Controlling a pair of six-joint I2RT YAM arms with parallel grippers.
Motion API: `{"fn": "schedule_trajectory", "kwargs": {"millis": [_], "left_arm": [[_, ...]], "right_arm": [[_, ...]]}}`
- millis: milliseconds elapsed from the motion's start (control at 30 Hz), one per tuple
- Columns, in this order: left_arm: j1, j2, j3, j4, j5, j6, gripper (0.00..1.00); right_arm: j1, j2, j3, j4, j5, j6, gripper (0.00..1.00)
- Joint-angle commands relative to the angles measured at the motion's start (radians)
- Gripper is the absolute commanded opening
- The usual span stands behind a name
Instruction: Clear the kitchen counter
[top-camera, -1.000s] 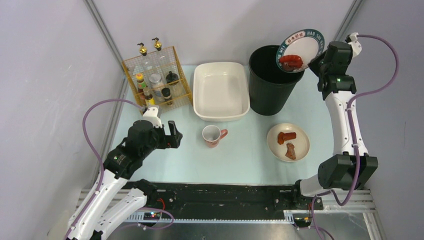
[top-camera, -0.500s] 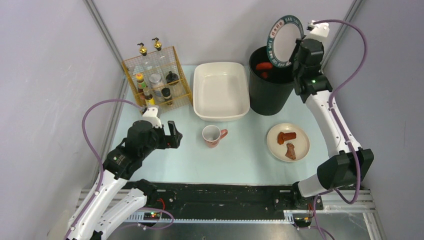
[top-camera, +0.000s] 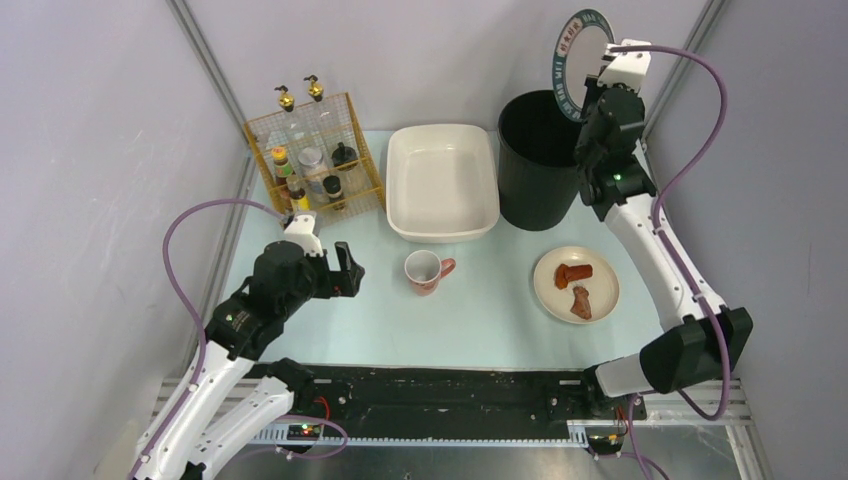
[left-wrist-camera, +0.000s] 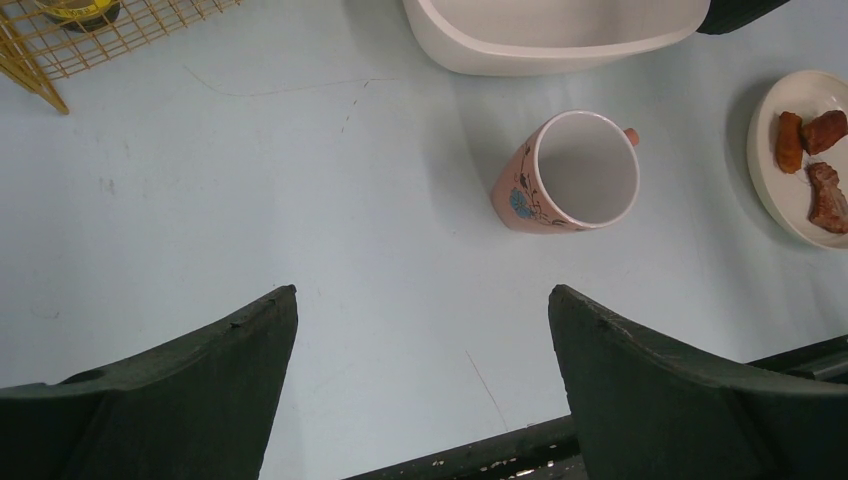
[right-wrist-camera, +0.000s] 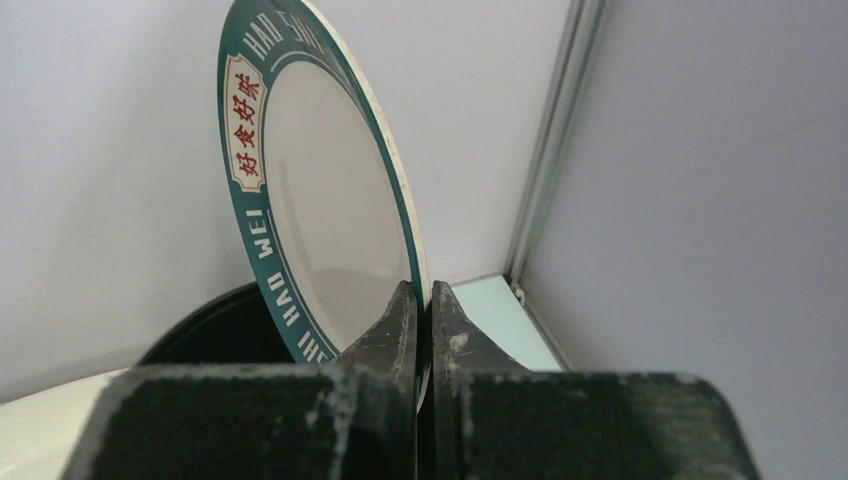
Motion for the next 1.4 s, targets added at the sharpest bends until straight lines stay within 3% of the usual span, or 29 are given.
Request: {"fn": "schedule_trajectory", "kwargs": {"millis": [0,333,733,1000,1367], "left_arm": [[-0.003,-0.004,-0.001,0.010,-0.004,0.001,0.98],[-0.004,-0.003,-0.001,0.011,-0.009,0.001,0.98],[-0.003,0.003,-0.002,0.009,-0.014,-0.001,0.98],[-0.003,0.001,-0.002,0.010,-0.018,0.000,0.98],[-0.003,0.001,-0.002,0.010,-0.019,0.000,0.98]], "right_arm": [[0.073,-0.101,0.044,0.146,0.004,-0.013,0.00],[0.251,-0.149,0.091,0.030,-0.071,0.130,0.00],[0.349,-0.056,0.122,-0.214,-0.239,0.598,0.00],[0.372,0.015,0.023,-0.189,-0.361,0.885,0.00],[0.442,0.104,-0.118,-0.081,-0.282,1.191,0.00]]}}
